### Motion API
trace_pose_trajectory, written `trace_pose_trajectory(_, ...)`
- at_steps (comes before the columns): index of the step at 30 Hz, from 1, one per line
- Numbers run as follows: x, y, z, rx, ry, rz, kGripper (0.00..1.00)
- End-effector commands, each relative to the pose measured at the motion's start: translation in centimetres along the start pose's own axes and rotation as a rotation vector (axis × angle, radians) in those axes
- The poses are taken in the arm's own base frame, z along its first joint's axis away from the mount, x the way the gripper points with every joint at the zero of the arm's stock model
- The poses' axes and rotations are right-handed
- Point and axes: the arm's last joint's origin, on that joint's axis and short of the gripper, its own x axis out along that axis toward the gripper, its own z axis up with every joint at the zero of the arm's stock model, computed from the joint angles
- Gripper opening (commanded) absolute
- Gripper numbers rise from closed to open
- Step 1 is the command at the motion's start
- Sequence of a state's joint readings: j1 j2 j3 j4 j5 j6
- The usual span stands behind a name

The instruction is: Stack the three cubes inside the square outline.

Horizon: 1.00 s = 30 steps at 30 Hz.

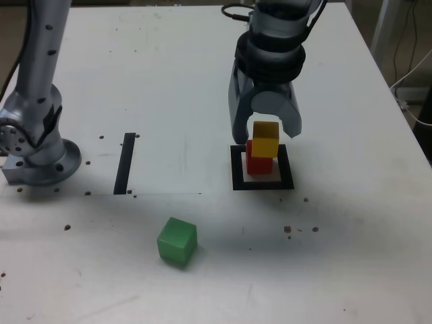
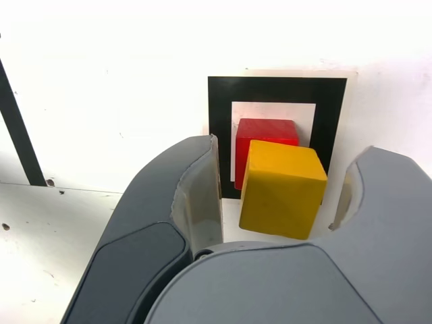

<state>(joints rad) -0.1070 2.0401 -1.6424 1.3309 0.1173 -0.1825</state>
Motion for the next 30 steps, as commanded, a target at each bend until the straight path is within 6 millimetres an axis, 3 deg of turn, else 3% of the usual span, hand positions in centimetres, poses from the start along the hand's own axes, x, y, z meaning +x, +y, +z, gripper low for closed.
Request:
trace_pose_trajectory(1, -0.2, 0.0, -0.5, 0.004, 0.01, 0.002, 1.0)
trace_pose_trajectory(8, -1.0, 0.3, -2.5, 0.014, 0.032, 0.007, 1.0)
trace_pose_trajectory(16, -1.6, -0.6, -7.7, 0.114, 0.092, -0.024, 1.0)
trace_pose_trajectory(25, -1.4, -6.0, -11.9, 0.259, 0.012, -0.042, 1.0)
trace_pose_trajectory(30, 0.5, -8.6, -13.2, 0.288, -0.06, -0.062, 0.99)
